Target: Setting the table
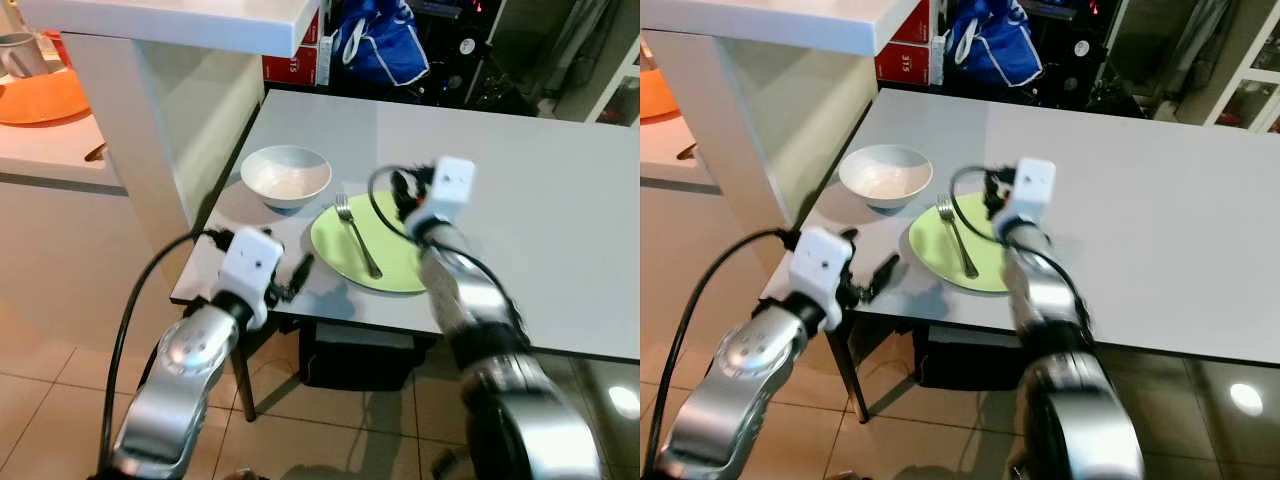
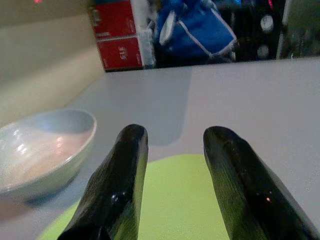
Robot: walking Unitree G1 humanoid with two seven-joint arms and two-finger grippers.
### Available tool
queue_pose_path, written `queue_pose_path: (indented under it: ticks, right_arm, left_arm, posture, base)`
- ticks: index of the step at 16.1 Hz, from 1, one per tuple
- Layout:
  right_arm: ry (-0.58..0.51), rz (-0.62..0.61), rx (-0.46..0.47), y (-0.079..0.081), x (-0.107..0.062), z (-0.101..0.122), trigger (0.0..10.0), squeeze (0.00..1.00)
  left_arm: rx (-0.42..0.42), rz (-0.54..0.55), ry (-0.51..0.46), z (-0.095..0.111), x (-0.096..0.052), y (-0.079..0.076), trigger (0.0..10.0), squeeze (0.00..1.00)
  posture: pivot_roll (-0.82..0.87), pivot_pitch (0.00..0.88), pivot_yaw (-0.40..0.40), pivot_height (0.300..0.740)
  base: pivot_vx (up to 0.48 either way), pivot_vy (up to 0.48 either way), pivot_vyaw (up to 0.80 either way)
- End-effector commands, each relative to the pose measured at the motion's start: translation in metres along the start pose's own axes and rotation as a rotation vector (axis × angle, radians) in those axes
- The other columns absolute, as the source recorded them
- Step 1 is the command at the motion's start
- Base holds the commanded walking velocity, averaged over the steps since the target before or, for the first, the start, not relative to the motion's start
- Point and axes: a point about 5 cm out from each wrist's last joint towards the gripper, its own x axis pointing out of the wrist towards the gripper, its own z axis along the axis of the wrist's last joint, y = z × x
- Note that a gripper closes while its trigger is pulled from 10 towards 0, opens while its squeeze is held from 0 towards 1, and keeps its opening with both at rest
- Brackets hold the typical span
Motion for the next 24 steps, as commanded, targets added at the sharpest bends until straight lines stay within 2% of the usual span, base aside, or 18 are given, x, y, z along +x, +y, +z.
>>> queue_pose_path:
  ticks: [1, 2, 3, 4, 6, 7, 8, 10, 11, 12, 13, 14, 18, 21, 24]
  right_arm:
    - [-0.048, 0.037, -0.012, -0.001, -0.013, 0.021, 10.0, 0.00]
    - [-0.049, 0.037, -0.008, -0.002, -0.019, 0.022, 10.0, 0.00]
    - [-0.034, 0.057, -0.058, -0.005, -0.037, 0.021, 10.0, 0.00]
    - [-0.029, 0.065, -0.069, -0.007, -0.045, 0.021, 10.0, 0.00]
    - [0.091, 0.074, -0.097, -0.012, -0.061, 0.003, 10.0, 0.00]
    - [0.167, 0.096, -0.150, -0.012, -0.062, -0.006, 10.0, 0.00]
    - [0.176, 0.105, -0.155, -0.011, -0.060, -0.007, 10.0, 0.00]
    - [0.228, 0.137, -0.193, -0.008, -0.041, -0.014, 10.0, 0.00]
    - [0.249, 0.173, -0.208, -0.004, -0.024, -0.017, 10.0, 0.00]
    - [0.263, 0.187, -0.217, -0.002, -0.012, -0.019, 3.5, 0.00]
    - [0.275, 0.189, -0.228, -0.001, -0.007, -0.020, 3.5, 0.00]
    - [0.303, 0.202, -0.246, 0.001, 0.000, -0.023, 0.0, 0.00]
    - [0.348, 0.166, -0.344, 0.003, 0.022, -0.029, 0.0, 0.00]
    - [0.390, 0.139, -0.407, -0.003, 0.022, -0.037, 0.0, 0.00]
    - [0.417, 0.162, -0.435, -0.004, 0.021, -0.043, 0.0, 0.00]
  left_arm:
    - [0.023, 0.059, -0.030, 0.008, 0.000, 0.007, 10.0, 0.00]
    - [0.031, 0.064, -0.039, 0.009, 0.000, 0.009, 10.0, 0.00]
    - [0.031, 0.096, -0.050, 0.012, 0.001, 0.014, 10.0, 0.00]
    - [0.030, 0.107, -0.056, 0.014, 0.002, 0.016, 10.0, 0.00]
    - [0.031, 0.126, -0.062, 0.014, 0.008, 0.019, 10.0, 0.00]
    - [0.052, 0.096, -0.059, 0.014, 0.010, 0.013, 10.0, 0.00]
    - [0.051, 0.082, -0.053, 0.012, 0.010, 0.011, 10.0, 0.00]
    - [0.103, -0.022, 0.006, -0.004, 0.002, 0.004, 10.0, 0.00]
    - [0.122, -0.027, 0.045, -0.010, -0.003, 0.006, 10.0, 0.00]
    - [0.125, -0.015, 0.062, -0.013, -0.006, 0.009, 10.0, 0.00]
    - [0.127, -0.004, 0.067, -0.013, -0.009, 0.011, 10.0, 0.00]
    - [0.138, -0.001, 0.077, -0.014, -0.013, 0.013, 10.0, 0.00]
    - [0.157, -0.013, 0.058, -0.005, -0.027, 0.018, 10.0, 0.00]
    - [0.150, -0.028, 0.039, 0.003, -0.030, 0.017, 10.0, 0.00]
    - [0.147, -0.041, 0.040, 0.005, -0.032, 0.015, 10.0, 0.00]
  posture:
    - [0.01, 0.000, -0.062, 0.740]
    - [0.01, 0.000, -0.059, 0.740]
    - [-0.01, 0.000, -0.047, 0.740]
    - [-0.02, 0.000, -0.045, 0.740]
    - [-0.03, 0.000, -0.017, 0.740]
    - [-0.03, 0.000, -0.014, 0.740]
    - [-0.04, 0.000, -0.009, 0.740]
    - [-0.03, 0.000, -0.016, 0.740]
    - [-0.02, 0.000, -0.028, 0.740]
    - [0.00, 0.000, -0.034, 0.740]
    - [0.00, 0.000, -0.036, 0.740]
    - [0.01, 0.000, -0.045, 0.740]
    - [0.05, 0.000, -0.049, 0.740]
    - [0.05, 0.015, -0.049, 0.740]
    - [0.05, 0.023, -0.049, 0.740]
  base:
    - [0.000, 0.000, 0.00]
    - [0.000, 0.000, 0.00]
    - [0.000, 0.000, 0.00]
    - [0.000, 0.000, 0.00]
    - [0.000, 0.000, 0.00]
    - [0.000, 0.000, 0.00]
    - [0.000, 0.000, 0.00]
    - [0.000, 0.000, 0.00]
    - [0.000, 0.000, 0.00]
    - [0.000, 0.000, 0.00]
    - [0.000, 0.000, 0.00]
    - [0.000, 0.000, 0.00]
    - [0.000, 0.000, 0.00]
    - [0.000, 0.000, 0.00]
    - [0.000, 0.000, 0.00]
